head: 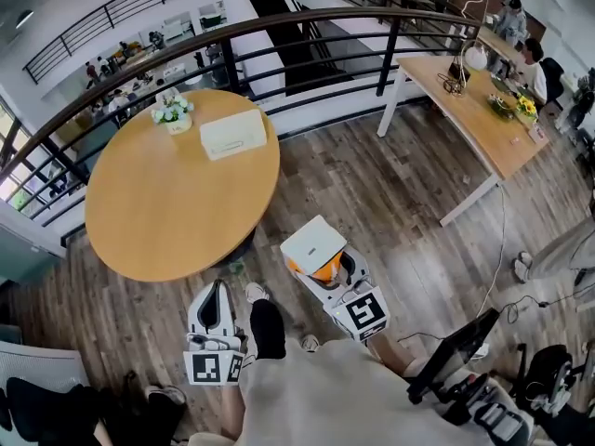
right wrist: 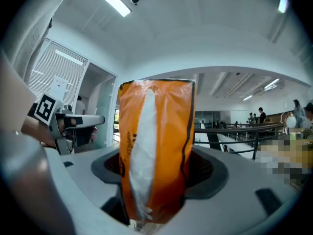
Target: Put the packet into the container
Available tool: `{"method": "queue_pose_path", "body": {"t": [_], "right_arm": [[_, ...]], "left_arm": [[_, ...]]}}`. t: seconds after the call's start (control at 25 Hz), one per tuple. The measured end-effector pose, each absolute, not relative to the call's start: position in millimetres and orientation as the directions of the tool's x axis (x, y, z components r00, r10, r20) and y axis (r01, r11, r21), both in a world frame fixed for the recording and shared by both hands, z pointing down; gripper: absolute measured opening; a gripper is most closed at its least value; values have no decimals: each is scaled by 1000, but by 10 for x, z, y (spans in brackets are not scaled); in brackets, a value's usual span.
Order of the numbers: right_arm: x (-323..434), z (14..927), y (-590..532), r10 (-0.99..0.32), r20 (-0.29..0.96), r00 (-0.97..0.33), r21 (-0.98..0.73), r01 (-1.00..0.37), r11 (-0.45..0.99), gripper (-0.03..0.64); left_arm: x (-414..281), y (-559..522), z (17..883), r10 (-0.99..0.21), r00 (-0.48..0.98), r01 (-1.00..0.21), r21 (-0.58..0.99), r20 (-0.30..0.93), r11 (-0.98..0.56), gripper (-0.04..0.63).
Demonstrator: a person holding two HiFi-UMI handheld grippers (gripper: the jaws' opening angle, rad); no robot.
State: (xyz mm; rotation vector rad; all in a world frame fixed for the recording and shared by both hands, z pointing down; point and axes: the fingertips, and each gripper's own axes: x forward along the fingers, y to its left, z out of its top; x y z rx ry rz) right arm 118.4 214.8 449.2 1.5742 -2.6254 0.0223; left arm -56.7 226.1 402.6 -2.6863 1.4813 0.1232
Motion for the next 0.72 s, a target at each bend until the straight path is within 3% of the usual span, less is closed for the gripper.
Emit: {"method": "queue_pose_path", "body": {"t": [0.72], "right_arm": [[1002,4467,679,-896,115,-429,26,-900,435,337]], "left_arm": [[-667,634,4028,-805,586,-809,-2,-89,-588,5]]}}
